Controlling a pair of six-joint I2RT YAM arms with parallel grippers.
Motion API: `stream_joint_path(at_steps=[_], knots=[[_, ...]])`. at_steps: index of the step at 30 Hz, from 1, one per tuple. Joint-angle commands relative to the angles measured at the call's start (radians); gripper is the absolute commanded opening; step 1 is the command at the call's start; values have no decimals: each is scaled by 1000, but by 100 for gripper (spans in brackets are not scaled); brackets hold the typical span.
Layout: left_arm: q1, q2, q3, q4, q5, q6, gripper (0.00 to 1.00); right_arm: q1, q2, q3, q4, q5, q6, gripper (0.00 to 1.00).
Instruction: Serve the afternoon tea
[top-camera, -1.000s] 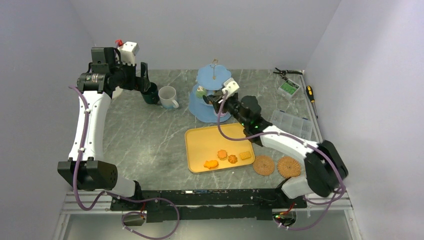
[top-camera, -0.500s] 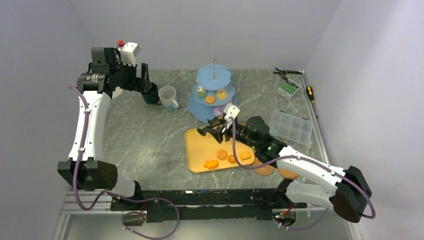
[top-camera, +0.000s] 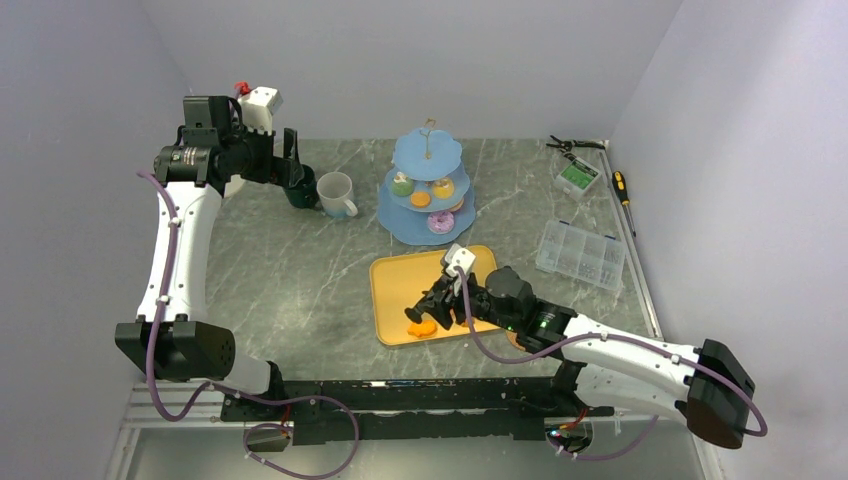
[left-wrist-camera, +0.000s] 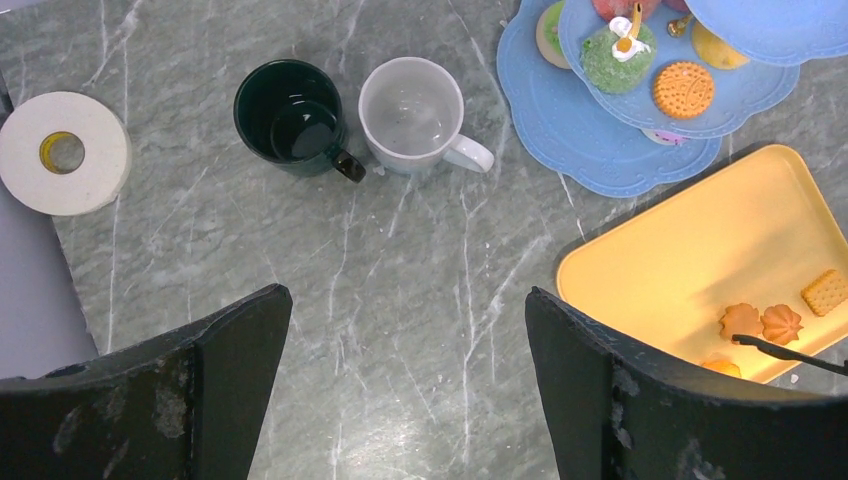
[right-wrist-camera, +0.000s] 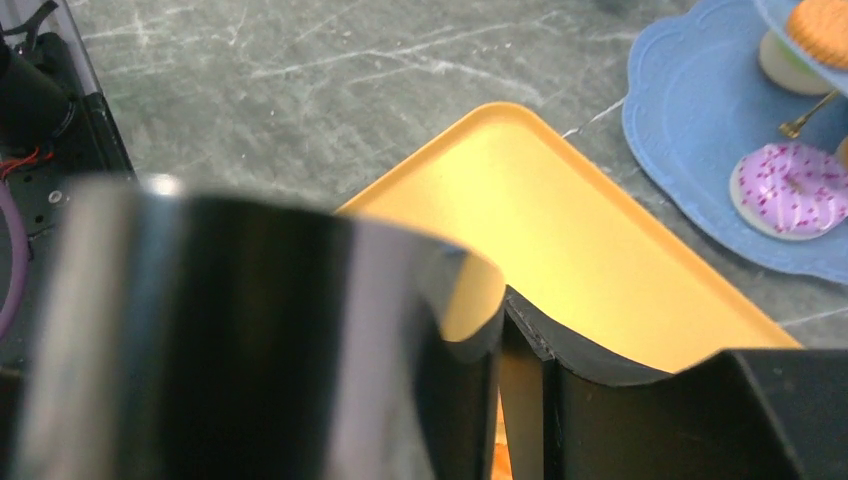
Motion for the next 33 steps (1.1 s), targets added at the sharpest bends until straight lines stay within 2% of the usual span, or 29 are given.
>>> stream_joint_path(at_steps=[1, 26, 29, 33], knots=[[5, -24, 40, -3, 27, 10, 93, 20, -18, -21, 18, 33, 65, 59], [5, -13, 60, -3, 35, 5, 93, 24, 72, -38, 5, -38, 74, 58], [5, -9, 68, -4, 36, 3, 93, 25, 93, -43, 17, -35, 71, 57], [5, -4, 73, -3, 35, 0, 93, 25, 108, -41, 31, -31, 68, 48]])
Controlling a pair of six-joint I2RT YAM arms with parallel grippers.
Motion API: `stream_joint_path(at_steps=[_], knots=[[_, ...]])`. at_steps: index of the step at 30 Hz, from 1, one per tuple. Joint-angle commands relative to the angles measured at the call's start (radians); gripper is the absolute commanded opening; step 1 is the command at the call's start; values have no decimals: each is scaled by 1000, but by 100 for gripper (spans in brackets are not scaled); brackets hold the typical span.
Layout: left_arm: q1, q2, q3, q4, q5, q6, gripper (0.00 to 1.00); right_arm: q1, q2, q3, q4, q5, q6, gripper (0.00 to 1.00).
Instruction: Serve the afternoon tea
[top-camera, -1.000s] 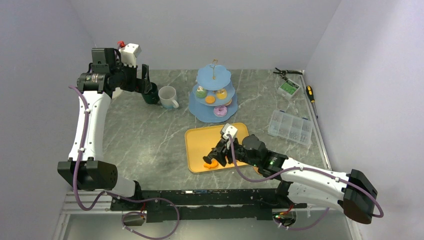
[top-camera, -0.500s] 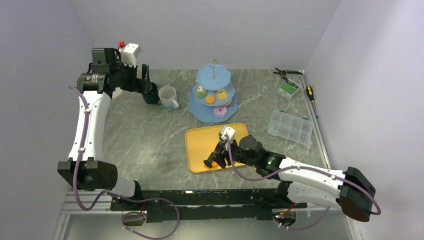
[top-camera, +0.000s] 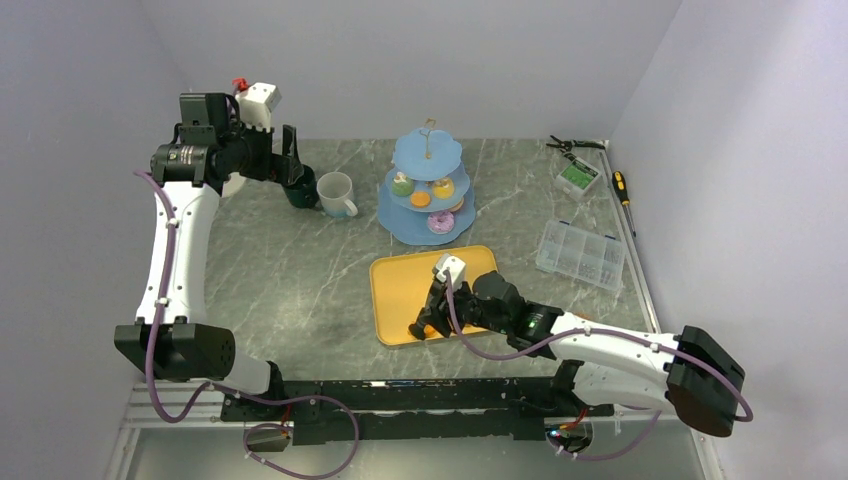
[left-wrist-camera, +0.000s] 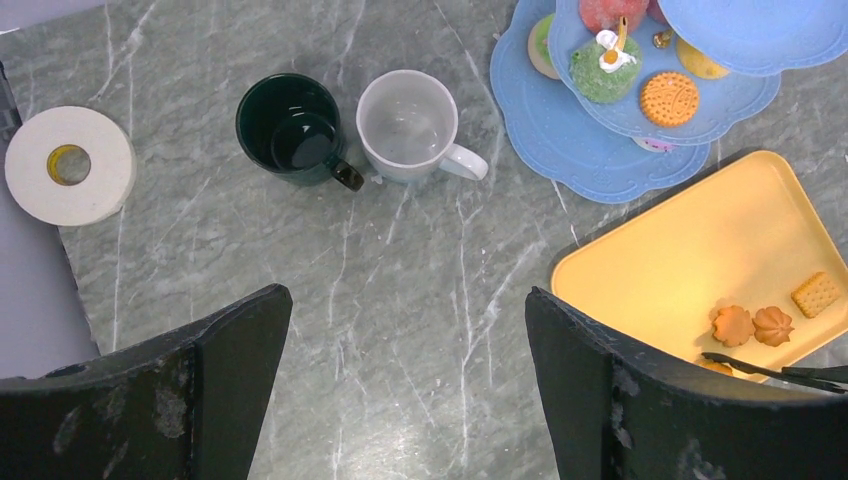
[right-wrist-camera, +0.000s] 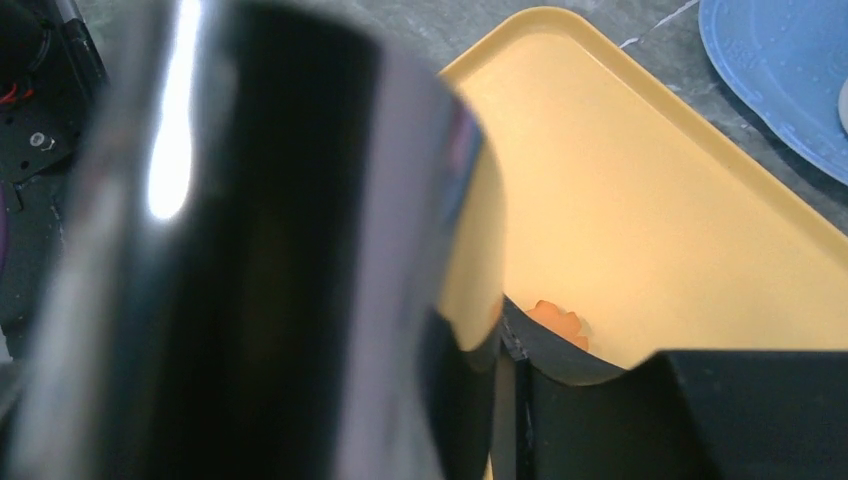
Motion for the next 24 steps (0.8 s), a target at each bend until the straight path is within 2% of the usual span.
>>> stream_joint_path(at_steps=[1, 9, 17, 24], knots=[[5, -4, 46, 10, 24, 1, 93, 7, 11, 3, 38, 2, 1, 45], [4, -3, 49, 12, 20, 4, 93, 7, -12, 44, 61, 65, -53, 33], [5, -7, 39, 18, 14, 7, 93, 4, 41, 84, 161, 93, -79, 33], [5, -7, 33, 19, 17, 6, 93, -42, 198, 203, 312, 133, -166, 32]])
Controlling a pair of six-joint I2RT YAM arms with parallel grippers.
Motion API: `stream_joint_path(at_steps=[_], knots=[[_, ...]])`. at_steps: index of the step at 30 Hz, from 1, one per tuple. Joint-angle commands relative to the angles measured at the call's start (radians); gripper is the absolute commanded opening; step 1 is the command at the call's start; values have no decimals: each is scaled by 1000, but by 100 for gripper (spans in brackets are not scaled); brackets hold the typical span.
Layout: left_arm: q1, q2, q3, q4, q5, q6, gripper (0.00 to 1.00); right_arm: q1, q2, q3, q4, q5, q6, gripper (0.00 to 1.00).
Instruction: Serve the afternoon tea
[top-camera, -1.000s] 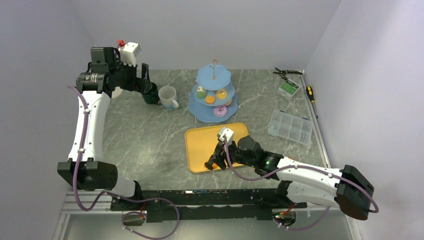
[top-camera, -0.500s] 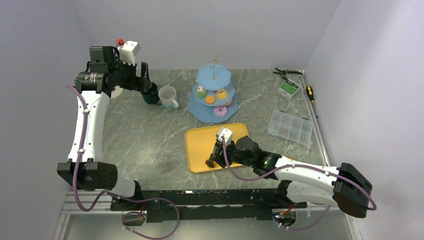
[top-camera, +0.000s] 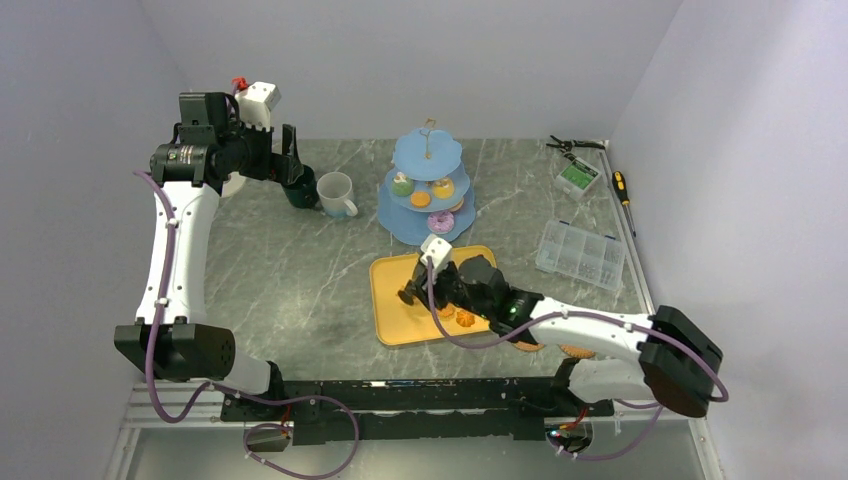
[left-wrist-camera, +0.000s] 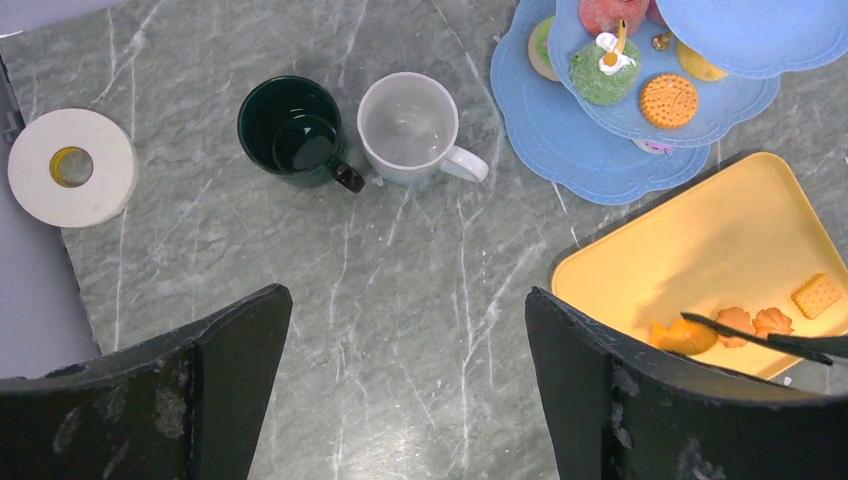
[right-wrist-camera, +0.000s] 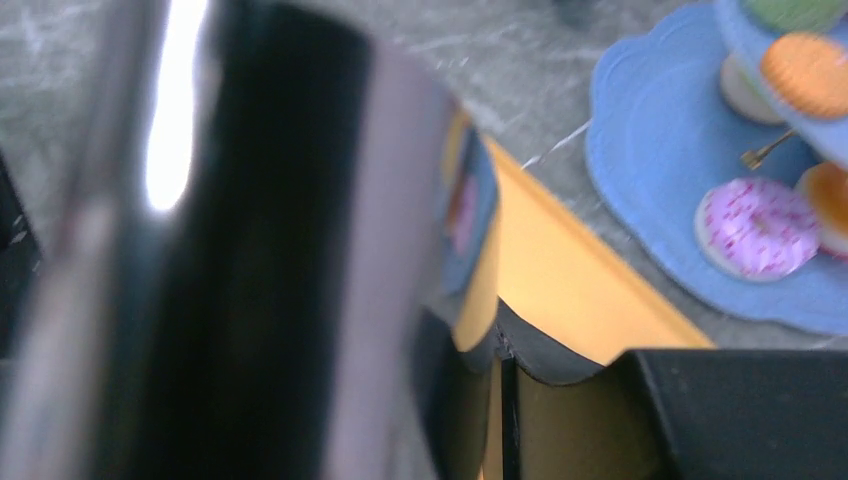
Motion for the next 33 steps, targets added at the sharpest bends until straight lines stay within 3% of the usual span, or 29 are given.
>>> stream_joint_path(at_steps=[1, 8, 18, 26, 33], knots=[[5, -9, 24, 20, 16, 6, 93, -51, 94, 125, 223, 37, -66, 32], [5, -9, 21, 23, 16, 7, 93, -106, 357, 236, 450, 109, -109, 32], [5, 4, 2, 26, 0, 22, 93, -99, 613, 315, 749, 360, -194, 31], [4, 11, 8, 22, 1, 26, 93, -93, 694, 353, 836, 399, -199, 33], [4, 16, 9, 18, 1, 26, 93, -94, 824, 430, 870, 445, -207, 43]])
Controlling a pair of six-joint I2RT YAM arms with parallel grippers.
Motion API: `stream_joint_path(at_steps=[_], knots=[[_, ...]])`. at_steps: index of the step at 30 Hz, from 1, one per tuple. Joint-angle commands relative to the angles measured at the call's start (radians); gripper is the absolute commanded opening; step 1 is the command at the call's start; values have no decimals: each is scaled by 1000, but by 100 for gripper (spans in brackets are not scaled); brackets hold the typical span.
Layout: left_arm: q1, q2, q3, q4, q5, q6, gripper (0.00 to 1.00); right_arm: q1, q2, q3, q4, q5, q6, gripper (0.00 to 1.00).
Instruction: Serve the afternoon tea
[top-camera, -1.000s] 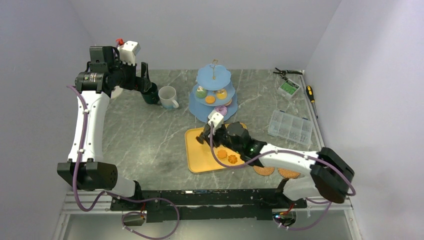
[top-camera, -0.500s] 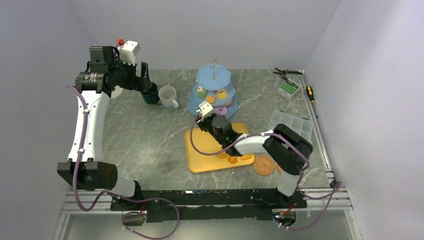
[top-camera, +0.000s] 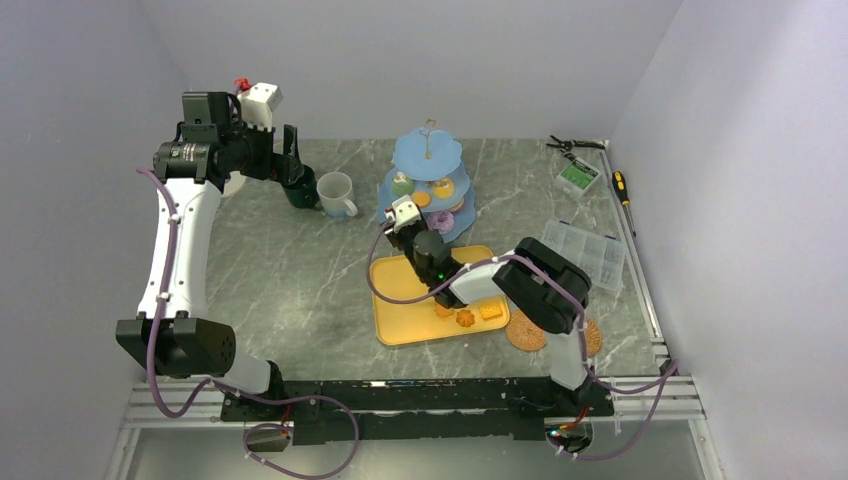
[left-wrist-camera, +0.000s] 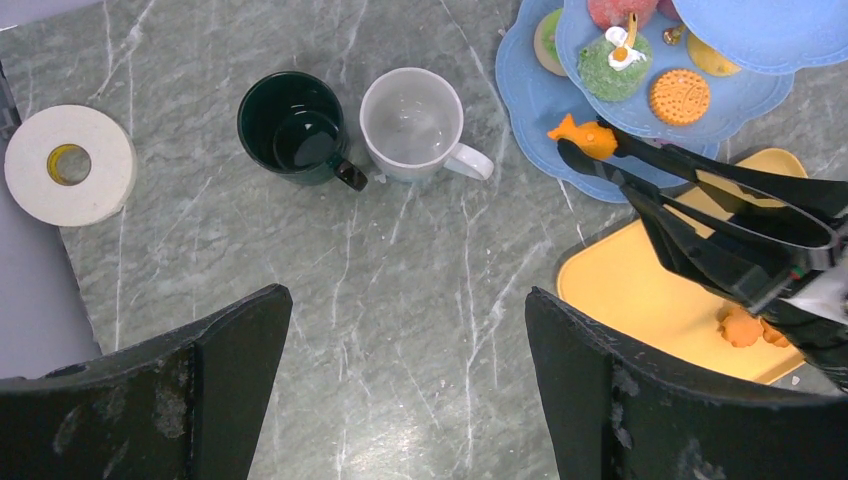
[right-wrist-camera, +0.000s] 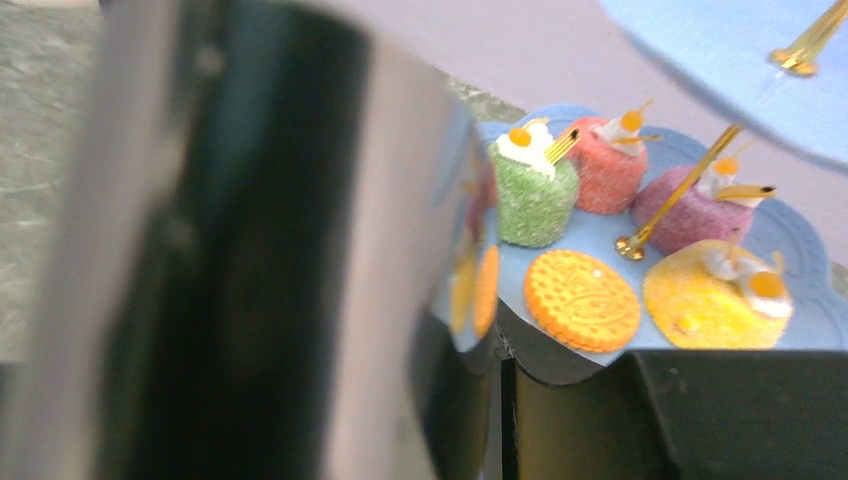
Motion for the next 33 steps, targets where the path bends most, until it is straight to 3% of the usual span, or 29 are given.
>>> stream_joint_path(at_steps=[1, 10, 25, 33], knots=[[5, 0, 14, 14, 4, 20, 93, 4, 69, 75, 104, 48, -9, 47], [5, 8, 49, -4, 14, 11, 93, 1, 93, 103, 107, 67, 12, 66], [4, -5, 43, -11, 34, 7, 93, 47, -327, -262, -34, -36, 186, 60], [4, -10, 35, -19, 49, 5, 93, 61, -622, -439, -324, -16, 321, 60]])
